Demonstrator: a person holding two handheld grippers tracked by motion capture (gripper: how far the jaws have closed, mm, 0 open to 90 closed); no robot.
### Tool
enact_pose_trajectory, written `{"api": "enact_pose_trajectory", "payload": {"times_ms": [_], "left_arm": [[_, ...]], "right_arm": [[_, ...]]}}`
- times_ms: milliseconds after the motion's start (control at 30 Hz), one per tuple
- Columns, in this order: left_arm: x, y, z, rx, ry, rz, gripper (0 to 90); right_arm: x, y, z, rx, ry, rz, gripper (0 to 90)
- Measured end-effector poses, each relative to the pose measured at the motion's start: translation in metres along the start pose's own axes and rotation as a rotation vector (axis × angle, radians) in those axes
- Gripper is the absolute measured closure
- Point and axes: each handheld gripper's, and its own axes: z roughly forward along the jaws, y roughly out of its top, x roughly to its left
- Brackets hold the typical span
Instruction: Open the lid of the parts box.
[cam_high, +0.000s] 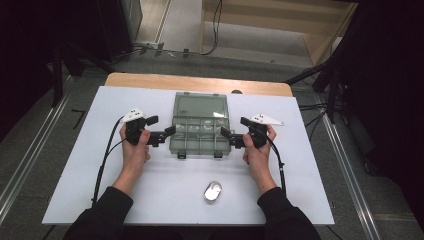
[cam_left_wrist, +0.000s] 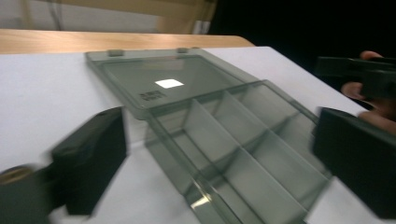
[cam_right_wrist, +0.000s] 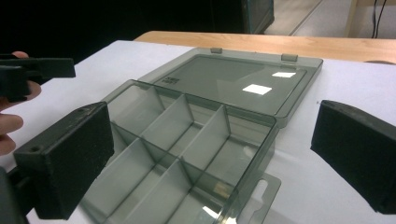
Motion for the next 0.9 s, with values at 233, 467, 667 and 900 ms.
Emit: {"api": "enact_pose_trajectory", "payload": {"times_ms": [233,467,667,900], "left_arm": [[-0.012,-0.005,-0.016,0.001,0.003,0.048,0.0],[-0.018,-0.018,-0.033,0.007,0.014,0.077,0.0],[-0.024,-0.028,-0.043,0.017,0.024,0.104,0.0],[-0.030,-0.043,-0.058,0.027,0.045,0.110,0.0]], "right_arm": [[0.009,-0.001,-0.016,-0.010,0.010,-0.018,0.0],[0.018,-0.012,-0.031,0.000,-0.004,-0.071,0.0],[0.024,-0.022,-0.045,-0.003,-0.007,-0.091,0.0],[0.033,-0.040,-0.054,0.009,0.009,-0.097,0.0]]}}
